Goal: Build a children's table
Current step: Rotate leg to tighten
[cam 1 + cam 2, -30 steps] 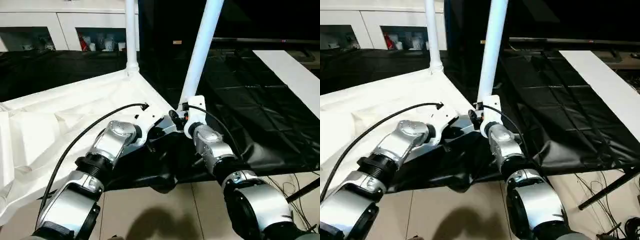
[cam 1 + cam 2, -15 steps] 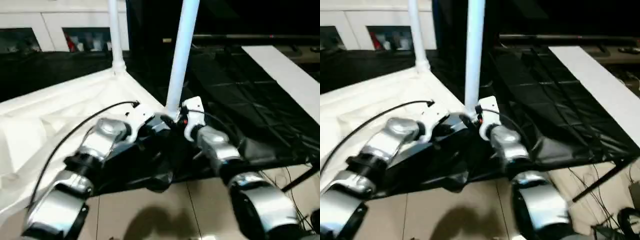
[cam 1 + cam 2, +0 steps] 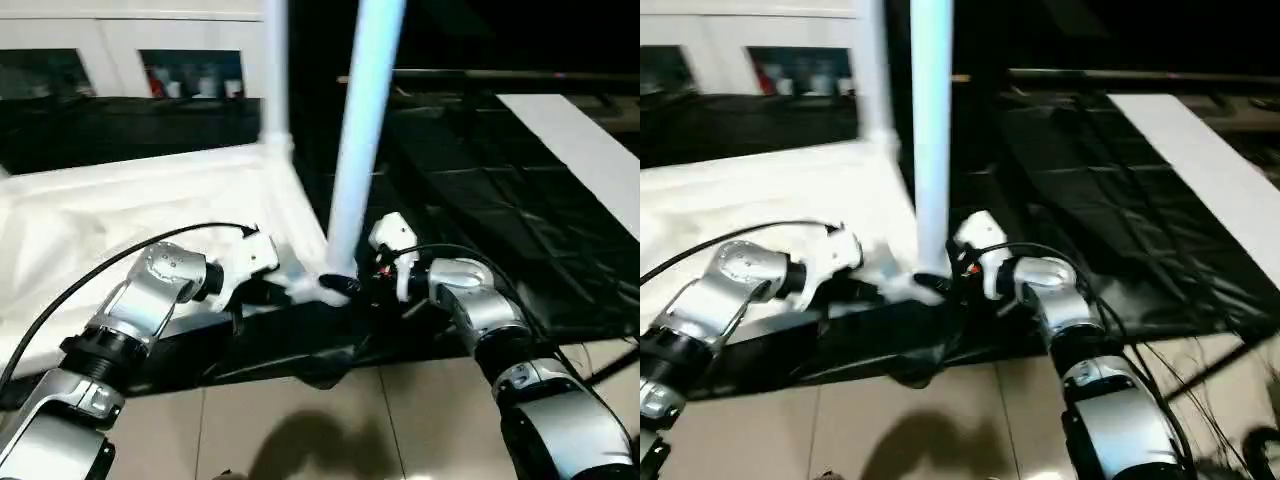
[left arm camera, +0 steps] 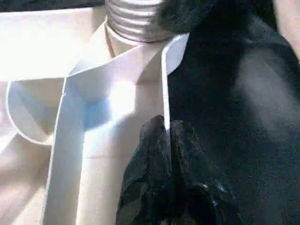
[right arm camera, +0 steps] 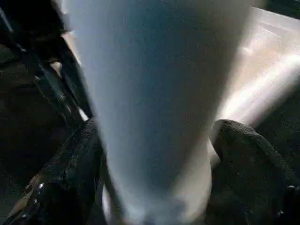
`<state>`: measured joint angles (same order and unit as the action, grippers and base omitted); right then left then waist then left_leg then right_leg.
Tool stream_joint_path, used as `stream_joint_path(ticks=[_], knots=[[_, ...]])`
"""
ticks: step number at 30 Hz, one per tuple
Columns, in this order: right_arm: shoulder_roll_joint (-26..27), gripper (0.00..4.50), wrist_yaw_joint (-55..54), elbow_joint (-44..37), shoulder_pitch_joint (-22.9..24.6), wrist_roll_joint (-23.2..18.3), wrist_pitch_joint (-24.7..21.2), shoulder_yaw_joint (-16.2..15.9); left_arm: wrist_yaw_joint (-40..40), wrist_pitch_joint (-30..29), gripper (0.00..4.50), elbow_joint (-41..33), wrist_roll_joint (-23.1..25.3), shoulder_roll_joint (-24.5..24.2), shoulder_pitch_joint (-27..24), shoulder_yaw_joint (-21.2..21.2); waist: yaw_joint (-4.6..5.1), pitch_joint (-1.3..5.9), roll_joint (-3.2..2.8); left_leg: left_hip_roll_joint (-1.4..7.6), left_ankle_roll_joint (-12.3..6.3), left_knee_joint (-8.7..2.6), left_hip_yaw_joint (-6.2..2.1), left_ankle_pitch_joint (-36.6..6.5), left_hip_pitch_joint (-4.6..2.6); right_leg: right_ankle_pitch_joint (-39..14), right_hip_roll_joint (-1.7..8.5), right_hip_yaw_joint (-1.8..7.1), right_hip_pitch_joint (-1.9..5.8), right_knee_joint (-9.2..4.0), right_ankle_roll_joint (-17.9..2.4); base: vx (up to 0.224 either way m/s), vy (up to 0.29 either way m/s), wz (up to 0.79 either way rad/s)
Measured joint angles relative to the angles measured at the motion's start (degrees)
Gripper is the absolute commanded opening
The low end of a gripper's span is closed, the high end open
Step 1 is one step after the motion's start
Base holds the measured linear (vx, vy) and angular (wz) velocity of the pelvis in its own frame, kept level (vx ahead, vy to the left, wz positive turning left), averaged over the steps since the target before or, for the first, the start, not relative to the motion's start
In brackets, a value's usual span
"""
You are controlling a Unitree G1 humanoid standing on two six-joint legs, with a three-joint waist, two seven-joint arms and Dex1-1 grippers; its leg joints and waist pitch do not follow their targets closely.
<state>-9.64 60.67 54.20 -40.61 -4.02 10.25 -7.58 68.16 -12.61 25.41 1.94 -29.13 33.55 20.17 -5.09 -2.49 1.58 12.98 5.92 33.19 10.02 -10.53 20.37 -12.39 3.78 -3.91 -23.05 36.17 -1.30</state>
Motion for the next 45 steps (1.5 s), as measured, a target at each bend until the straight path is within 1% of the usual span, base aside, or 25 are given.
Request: stream_joint_path(ticks=[2,3,4,5,7,8,9,11,12,13,22,24,26,27,28,29,32,35,36,38,39,42,45], knots=[[-0.11,3.76,0.91,-0.03,0.05,-0.03,0.18,-0.25,0.31,0.10,0.00,-0.04,0.00,-0.16,-0.05,-0.01,-0.03,-0.01,0.02,-0.01,0.02,0.02,0.01,-0.01,0.00,0.01,0.00,0.05,0.01,0.02,-0.01,0.000,0.000,0.00],[-0.27,3.62,1.39,-0.03,0.06,0.12,0.42,-0.63,0.41,0.12,0.00,-0.04,0.01,-0.26,-0.05,-0.02,0.01,-0.01,0.02,-0.01,0.03,0.03,0.01,-0.01,0.00,0.02,0.00,0.05,0.01,0.03,-0.01,0.000,0.000,0.00],[-0.43,3.62,1.83,-0.03,0.08,0.21,0.52,-0.98,0.45,0.13,0.00,-0.04,0.01,-0.29,-0.05,-0.02,0.01,-0.02,0.04,-0.01,0.03,0.03,0.01,-0.01,0.00,0.02,-0.01,0.05,0.01,0.03,-0.01,0.000,0.000,0.00],[-0.55,3.43,2.15,-0.02,0.10,0.31,0.60,-1.24,0.46,0.15,0.00,-0.04,0.01,-0.34,-0.05,-0.02,0.01,-0.02,0.05,-0.01,0.03,0.02,0.01,-0.01,0.00,0.02,-0.02,0.05,0.00,0.03,-0.01,0.000,0.000,0.00],[-0.86,3.40,3.06,0.01,0.13,1.29,1.21,-1.83,0.78,0.29,0.00,-0.03,0.01,-0.55,-0.05,-0.02,0.03,-0.03,0.06,0.00,0.02,0.01,0.00,0.00,0.01,0.01,-0.05,0.05,-0.01,0.03,-0.01,0.000,0.000,0.00],[-0.99,3.18,3.27,0.00,0.13,1.46,1.37,-1.83,0.93,0.33,0.00,-0.03,0.01,-0.60,-0.05,-0.01,0.02,-0.03,0.06,-0.01,0.01,0.00,0.00,0.00,0.01,0.01,-0.05,0.05,-0.01,0.03,-0.01,0.000,0.000,0.00],[-1.14,3.06,3.60,0.00,0.13,1.58,1.44,-1.84,1.06,0.34,0.00,-0.04,-0.01,-0.66,-0.05,-0.02,0.00,-0.03,0.07,0.00,0.00,0.00,0.00,0.00,0.02,0.01,-0.06,0.05,-0.01,0.02,0.00,0.000,0.000,0.00],[-1.28,3.01,3.70,-0.01,0.13,1.68,1.48,-1.84,1.35,0.35,0.00,-0.08,-0.03,-0.75,-0.06,-0.01,0.01,-0.03,0.07,0.00,0.00,0.00,0.00,0.00,0.03,0.01,-0.07,0.05,-0.02,0.01,0.00,0.000,0.000,0.00],[-1.28,2.83,3.73,-0.01,0.13,1.73,1.51,-1.85,1.40,0.35,0.00,-0.09,-0.03,-0.76,-0.06,-0.01,0.02,-0.04,0.08,0.00,0.00,0.00,0.00,0.01,0.03,0.01,-0.07,0.05,-0.02,0.01,0.00,0.000,0.000,0.00],[-1.28,2.76,3.74,-0.01,0.13,1.79,1.51,-1.85,1.41,0.35,0.00,-0.11,-0.04,-0.77,-0.07,-0.01,0.02,-0.04,0.08,0.00,0.00,0.00,0.00,0.01,0.03,0.01,-0.07,0.05,-0.02,0.01,0.00,0.000,0.000,0.00],[-1.25,2.68,4.37,0.05,0.13,1.65,1.45,-1.87,1.67,0.28,0.00,-0.45,-0.53,-1.06,-0.35,-0.03,0.02,-0.05,0.11,0.00,0.00,0.01,0.00,0.01,0.03,0.01,-0.07,0.05,-0.02,0.03,0.00,0.000,0.000,0.00],[-0.81,2.68,3.41,0.66,0.12,1.19,0.37,-1.42,1.62,-0.09,0.00,-0.41,-0.63,-1.05,-0.39,-0.15,0.07,-0.02,0.16,-0.01,0.00,0.01,0.00,0.01,0.00,0.01,-0.08,0.05,-0.01,0.05,0.00,0.000,0.000,0.00],[0.66,2.68,-0.43,1.89,0.07,1.03,-0.64,-0.13,0.00,-1.00,0.00,0.27,-0.37,-0.38,-0.29,-0.96,0.18,0.02,0.22,0.00,0.03,0.02,0.00,0.03,-0.11,0.03,-0.12,0.08,0.03,0.10,-0.03,0.000,0.000,0.00],[2.09,2.67,-6.64,3.42,-0.15,0.84,-1.21,1.51,-4.15,-1.70,0.00,2.69,0.45,2.22,0.77,-1.70,0.32,0.04,0.24,-0.01,0.14,0.04,-0.01,0.01,-0.28,0.08,-0.12,0.14,0.17,0.12,-0.08,0.000,0.000,0.00],[3.42,2.67,-12.89,4.94,-0.75,0.67,-1.91,2.96,-8.03,-2.34,0.00,5.07,1.49,4.25,2.21,-2.24,0.24,0.04,0.24,-0.04,0.33,0.06,-0.02,-0.05,-0.37,0.16,-0.12,0.16,0.26,0.13,-0.09,0.000,0.000,0.00],[4.11,2.67,-17.31,5.74,-1.50,0.66,-2.60,3.92,-10.89,-2.65,0.00,6.52,2.41,5.95,3.23,-2.25,0.24,0.03,0.24,-0.06,0.35,0.04,-0.02,-0.06,-0.34,0.27,-0.11,0.22,0.24,0.09,-0.12,0.000,0.000,0.00],[5.58,2.67,-26.33,7.29,-2.20,0.62,-3.54,5.55,-16.16,-3.71,0.00,9.36,2.87,9.48,4.78,-2.33,0.34,0.04,0.27,-0.10,0.35,0.09,-0.03,-0.06,-0.34,0.51,-0.09,0.32,0.26,-0.01,-0.09,0.000,0.000,0.00],[8.12,2.67,-38.10,9.58,-4.06,1.06,-3.89,6.52,-22.54,-6.63,0.00,12.46,2.95,13.94,7.07,-2.98,0.33,0.03,0.22,-0.13,0.36,0.13,-0.02,-0.05,-0.31,0.69,-0.08,0.36,0.22,-0.02,-0.04,0.000,0.000,0.00],[9.07,2.67,-42.33,10.53,-4.88,1.11,-4.25,7.47,-24.73,-7.41,0.00,13.53,2.94,15.56,7.82,-3.14,0.30,0.04,0.22,-0.13,0.36,0.12,-0.02,-0.05,-0.32,0.71,-0.09,0.36,0.22,-0.02,-0.01,0.000,0.000,0.00],[9.96,2.67,-47.20,11.65,-5.84,0.78,-4.80,8.73,-27.40,-7.97,0.00,14.42,2.89,17.53,8.28,-3.52,0.25,0.04,0.21,-0.13,0.36,0.11,-0.03,-0.05,-0.32,0.71,-0.09,0.36,0.22,-0.02,0.00,0.000,0.000,0.00],[10.74,2.67,-50.91,12.72,-6.79,0.14,-5.21,10.22,-29.31,-8.36,0.00,16.00,2.93,19.28,9.23,-4.00,0.09,0.04,0.22,-0.13,0.36,0.11,-0.02,-0.05,-0.29,0.70,-0.09,0.34,0.21,-0.02,0.01,0.000,0.000,0.00],[11.55,2.67,-55.18,14.24,-8.25,-0.65,-5.94,12.55,-31.39,-8.60,0.00,17.77,3.03,21.19,10.29,-4.32,-0.03,0.05,0.23,-0.15,0.36,0.11,-0.03,-0.05,-0.25,0.69,-0.08,0.35,0.22,-0.07,0.04,0.000,0.000,0.00],[11.66,2.67,-55.13,14.51,-8.50,-0.84,-6.06,13.01,-31.43,-8.43,0.00,17.93,3.02,21.19,10.32,-4.39,-0.02,0.06,0.25,-0.15,0.35,0.11,-0.03,-0.05,-0.24,0.69,-0.08,0.35,0.23,-0.11,0.05,0.000,0.000,0.00]])
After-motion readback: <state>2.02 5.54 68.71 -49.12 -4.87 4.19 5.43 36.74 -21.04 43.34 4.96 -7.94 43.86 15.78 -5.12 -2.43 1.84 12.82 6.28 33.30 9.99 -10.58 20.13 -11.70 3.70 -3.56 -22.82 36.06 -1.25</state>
